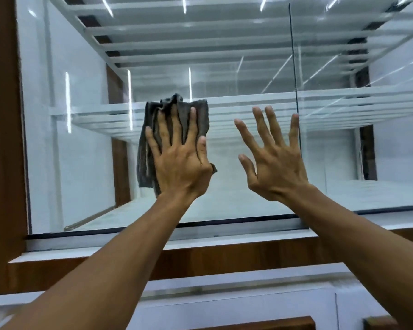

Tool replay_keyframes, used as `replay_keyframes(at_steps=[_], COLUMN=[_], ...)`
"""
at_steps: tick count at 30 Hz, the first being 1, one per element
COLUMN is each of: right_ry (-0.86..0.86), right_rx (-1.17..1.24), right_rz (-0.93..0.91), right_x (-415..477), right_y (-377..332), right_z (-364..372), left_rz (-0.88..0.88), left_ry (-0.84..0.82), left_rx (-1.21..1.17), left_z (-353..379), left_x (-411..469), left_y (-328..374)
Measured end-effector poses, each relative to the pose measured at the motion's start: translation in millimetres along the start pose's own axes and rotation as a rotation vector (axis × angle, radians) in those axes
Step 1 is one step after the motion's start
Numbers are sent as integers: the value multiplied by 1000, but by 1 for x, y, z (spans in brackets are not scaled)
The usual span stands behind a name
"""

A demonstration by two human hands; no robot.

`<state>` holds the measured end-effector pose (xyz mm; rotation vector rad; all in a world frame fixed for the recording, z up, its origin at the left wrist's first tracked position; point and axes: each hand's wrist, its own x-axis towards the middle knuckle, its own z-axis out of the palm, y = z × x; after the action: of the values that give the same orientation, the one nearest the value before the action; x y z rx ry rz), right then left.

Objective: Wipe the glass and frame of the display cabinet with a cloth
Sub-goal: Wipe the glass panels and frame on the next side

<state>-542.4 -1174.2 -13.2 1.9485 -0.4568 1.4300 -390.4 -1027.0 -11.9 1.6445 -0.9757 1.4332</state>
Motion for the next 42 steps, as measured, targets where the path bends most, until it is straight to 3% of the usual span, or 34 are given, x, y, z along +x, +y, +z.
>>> replay_keyframes(at_steps=[4,8,13,17,22,28,42], right_ry=[-6,1,-1,49,75,82,108], right_rx=[-27,-5,66,178,226,192,295], right_rz=[19,179,206,197,146,188,70], right_x=[-10,-19,-22,-26,-58,-73,-39], right_y=[15,37,42,48,76,75,-17], right_z=[-4,-3,-1,-2,-1,3,9], left_rz=[321,-26,315,149,332,389,358], left_ry=[-68,-3,-49,-44,-96,-111,-84], left_rx=[31,-51,24,-22,16,-10,34], left_z=[9,16,32,41,48,53,17], left_x=[4,8,16,12,-4,-28,-35], left_y=[22,56,91,114,125,134,42])
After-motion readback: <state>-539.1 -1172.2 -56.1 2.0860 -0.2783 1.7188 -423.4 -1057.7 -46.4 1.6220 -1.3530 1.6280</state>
